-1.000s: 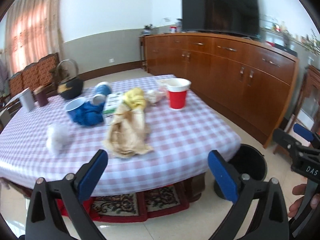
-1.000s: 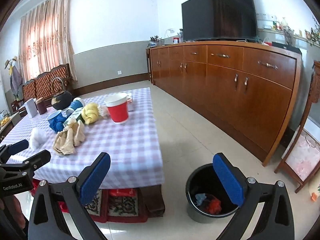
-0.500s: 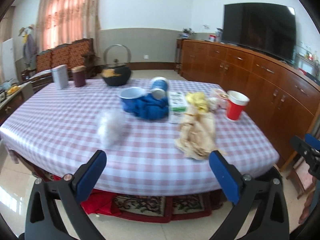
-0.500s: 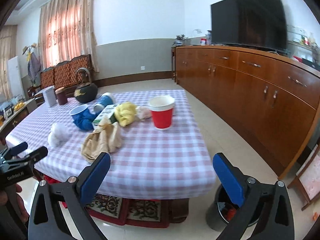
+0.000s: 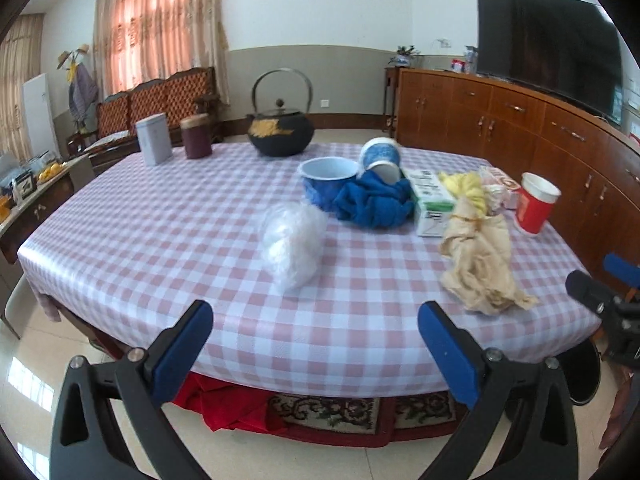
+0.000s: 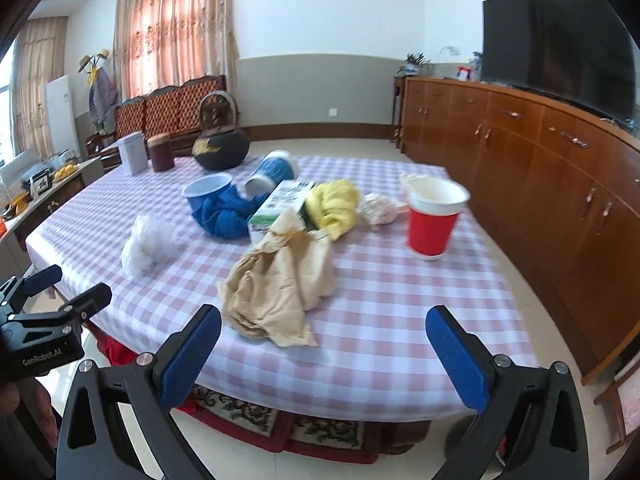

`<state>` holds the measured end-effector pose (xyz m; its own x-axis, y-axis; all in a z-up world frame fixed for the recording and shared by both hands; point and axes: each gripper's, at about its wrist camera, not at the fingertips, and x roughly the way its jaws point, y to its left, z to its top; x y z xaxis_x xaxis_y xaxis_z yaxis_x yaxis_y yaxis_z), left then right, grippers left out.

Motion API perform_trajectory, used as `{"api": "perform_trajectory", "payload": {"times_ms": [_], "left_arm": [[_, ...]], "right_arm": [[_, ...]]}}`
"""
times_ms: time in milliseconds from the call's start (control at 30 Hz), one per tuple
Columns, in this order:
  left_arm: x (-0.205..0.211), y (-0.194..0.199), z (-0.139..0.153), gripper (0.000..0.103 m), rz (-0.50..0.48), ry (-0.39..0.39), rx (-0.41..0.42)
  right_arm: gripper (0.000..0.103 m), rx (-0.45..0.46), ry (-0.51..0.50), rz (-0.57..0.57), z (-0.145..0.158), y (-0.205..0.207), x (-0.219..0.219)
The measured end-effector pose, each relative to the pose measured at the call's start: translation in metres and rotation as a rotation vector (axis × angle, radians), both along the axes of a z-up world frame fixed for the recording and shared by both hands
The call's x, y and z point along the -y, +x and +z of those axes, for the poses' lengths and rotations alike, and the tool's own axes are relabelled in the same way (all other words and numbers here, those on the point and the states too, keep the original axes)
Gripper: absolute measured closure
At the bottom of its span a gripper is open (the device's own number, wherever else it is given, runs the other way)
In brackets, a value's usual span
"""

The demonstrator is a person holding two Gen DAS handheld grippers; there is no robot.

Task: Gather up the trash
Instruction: 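Grasp the clear plastic bag with the left tool while the right tool grasps the beige cloth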

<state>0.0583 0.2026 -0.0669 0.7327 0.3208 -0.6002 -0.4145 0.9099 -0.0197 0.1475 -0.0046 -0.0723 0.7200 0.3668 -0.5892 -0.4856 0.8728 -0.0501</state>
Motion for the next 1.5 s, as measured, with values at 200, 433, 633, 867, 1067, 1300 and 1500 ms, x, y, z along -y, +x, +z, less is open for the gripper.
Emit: {"api": "perform_trajectory", "payload": {"times_ms": [200,433,633,867,1067,1300,1500], "left_arm": [[-0.018,0.014,-0.01,0.007,-0.007,-0.016,-0.022],[-0.031,0.033,-0.02,0.016,-0.002,-0.016,-0.045],[-0.034,0.047,-0.024,0.02,-0.013,-0.012,-0.044],[-0.038,0.063,-0.034,0.049,-0.035,-0.036,-0.062],[-0.04,0.065,-0.037,0.072,-0.04,-0.05,-0.053],[-0.036,0.062,-0.03,0.076,-0.061,-0.054,-0.028],[-0.032,0.062,-0.03,0.076,-0.077,-0.058,-0.033]], "right_arm": [[0.0,-0.046,-0.013,0.046,-0.022,0.013,-0.027],[0.007,-0.104,-0.047,0.089,-0.051,0.031,-0.053],[0.026,-0.133,-0.035,0.095,-0.061,0.044,-0.055],[0.06,-0.12,0.031,0.114,-0.059,0.051,-0.041],[0.065,-0.096,0.034,0.11,-0.056,0.05,-0.034],[0.024,-0.046,0.004,0.081,-0.053,0.048,-0.03],[0.024,-0.069,-0.008,0.124,-0.053,0.068,-0.036]]}}
